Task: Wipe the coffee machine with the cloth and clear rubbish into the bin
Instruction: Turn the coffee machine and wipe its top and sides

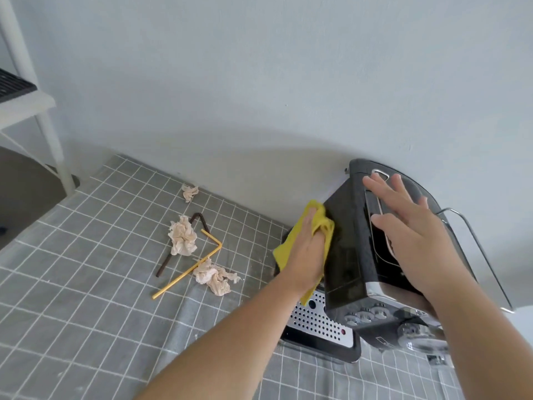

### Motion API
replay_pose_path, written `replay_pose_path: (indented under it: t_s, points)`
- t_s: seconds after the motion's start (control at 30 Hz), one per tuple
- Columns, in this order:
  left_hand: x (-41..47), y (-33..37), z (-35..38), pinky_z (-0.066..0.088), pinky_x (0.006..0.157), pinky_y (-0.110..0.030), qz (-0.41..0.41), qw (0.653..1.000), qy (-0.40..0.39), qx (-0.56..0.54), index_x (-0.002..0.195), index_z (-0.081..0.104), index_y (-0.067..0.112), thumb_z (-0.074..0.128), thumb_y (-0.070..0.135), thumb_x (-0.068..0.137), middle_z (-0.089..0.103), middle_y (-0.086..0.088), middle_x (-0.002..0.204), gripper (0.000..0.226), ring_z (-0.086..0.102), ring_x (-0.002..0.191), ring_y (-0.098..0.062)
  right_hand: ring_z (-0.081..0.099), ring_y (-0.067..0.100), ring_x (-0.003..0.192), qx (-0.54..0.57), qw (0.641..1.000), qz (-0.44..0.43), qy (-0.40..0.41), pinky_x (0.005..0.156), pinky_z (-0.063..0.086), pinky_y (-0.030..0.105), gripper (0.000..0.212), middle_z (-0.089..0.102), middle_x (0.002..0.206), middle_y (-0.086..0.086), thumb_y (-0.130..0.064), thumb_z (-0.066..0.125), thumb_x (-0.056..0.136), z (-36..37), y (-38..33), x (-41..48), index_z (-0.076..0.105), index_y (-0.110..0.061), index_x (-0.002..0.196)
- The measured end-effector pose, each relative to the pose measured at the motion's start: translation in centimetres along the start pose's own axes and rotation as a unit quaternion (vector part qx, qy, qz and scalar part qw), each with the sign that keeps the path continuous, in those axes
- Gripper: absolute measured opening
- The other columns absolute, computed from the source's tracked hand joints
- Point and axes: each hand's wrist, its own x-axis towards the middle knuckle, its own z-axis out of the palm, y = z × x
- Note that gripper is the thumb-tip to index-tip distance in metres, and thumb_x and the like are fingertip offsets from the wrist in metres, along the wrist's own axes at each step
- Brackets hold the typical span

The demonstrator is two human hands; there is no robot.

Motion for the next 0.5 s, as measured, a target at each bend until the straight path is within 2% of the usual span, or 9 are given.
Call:
replay_pose_path:
  t_s: [0.07,0.1,0.2,0.27,0.33,0.43,0.47,0.5]
  points:
    - [-3.6,-2.7,-0.3,0.012,0.122,-0.044,-0.009,1.000,-0.002,0.007,0.136,0.009,0.065,0.029,0.039,0.091,0.013,0.021,0.158,0.055,0.013,0.146,-0.002,0.004,-0.010,0.140,0.000,1.000,-0.002,-0.002,0.118,-0.007,0.030,0.054,0.031,0.146,-0.028,-0.027,0.036,0.076,0.0,0.0,0.0,0.041,-0.057,0.121]
    - [-5.1,-3.0,-0.2,0.011,0.122,-0.044,0.006,1.000,-0.010,0.011,0.136,0.007,0.064,0.027,0.034,0.093,0.011,0.021,0.159,0.056,0.011,0.146,-0.001,0.004,-0.010,0.140,0.001,1.000,-0.002,-0.002,0.118,-0.007,0.030,0.054,0.031,0.146,-0.028,-0.027,0.036,0.076,0.1,0.0,0.0,0.041,-0.057,0.121]
    - [-6.5,-0.5,0.1,0.009,0.123,-0.037,0.097,0.995,-0.028,-0.009,0.145,0.012,0.048,0.025,0.029,0.097,0.010,0.028,0.156,0.053,0.008,0.145,0.006,0.007,-0.015,0.138,0.007,1.000,-0.001,0.001,0.119,-0.005,0.028,0.057,0.031,0.147,-0.027,-0.026,0.036,0.076,0.1,-0.1,-0.1,0.042,-0.050,0.127]
    - [-5.1,2.2,0.3,0.010,0.121,-0.029,0.126,0.991,-0.047,0.019,0.147,0.014,0.040,0.026,0.022,0.099,0.012,0.028,0.154,0.053,0.010,0.144,0.006,0.010,-0.021,0.133,0.014,1.000,-0.003,0.001,0.118,-0.005,0.025,0.058,0.031,0.147,-0.025,-0.024,0.036,0.076,0.1,-0.1,-0.1,0.042,-0.046,0.130]
    - [-2.0,3.3,0.3,0.018,0.118,-0.026,0.085,0.995,-0.029,0.042,0.148,0.020,0.036,0.031,0.021,0.099,0.021,0.020,0.154,0.052,0.020,0.142,0.002,0.011,-0.023,0.132,0.016,1.000,-0.003,0.002,0.118,-0.005,0.024,0.058,0.031,0.147,-0.024,-0.023,0.036,0.075,0.2,-0.3,-0.1,0.042,-0.046,0.128]
    - [1.9,1.1,-0.8,0.023,0.117,-0.024,-0.024,1.000,-0.014,-0.007,0.146,0.027,0.041,0.034,0.051,0.093,0.039,0.014,0.149,0.055,0.037,0.135,-0.001,0.011,-0.022,0.132,0.015,1.000,-0.004,-0.001,0.117,-0.005,0.023,0.056,0.031,0.146,-0.026,-0.023,0.036,0.076,0.1,-0.3,-0.2,0.041,-0.051,0.124]
    - [2.0,-0.3,-1.5,0.031,0.110,-0.017,-0.061,0.998,-0.016,0.015,0.148,0.023,0.041,0.029,0.052,0.094,0.042,0.013,0.145,0.055,0.039,0.132,-0.001,0.012,-0.022,0.133,0.016,1.000,-0.003,-0.002,0.117,-0.005,0.023,0.055,0.031,0.146,-0.026,-0.023,0.035,0.076,0.1,-0.3,-0.2,0.041,-0.052,0.123]
    - [1.4,-1.7,-2.0,0.014,0.116,-0.015,-0.091,0.995,-0.017,0.044,0.149,0.015,0.040,0.023,0.043,0.099,0.038,0.012,0.146,0.051,0.033,0.134,-0.003,0.012,-0.022,0.133,0.016,1.000,-0.003,-0.004,0.117,-0.005,0.023,0.055,0.030,0.146,-0.027,-0.023,0.035,0.076,0.1,-0.4,-0.2,0.042,-0.052,0.122]
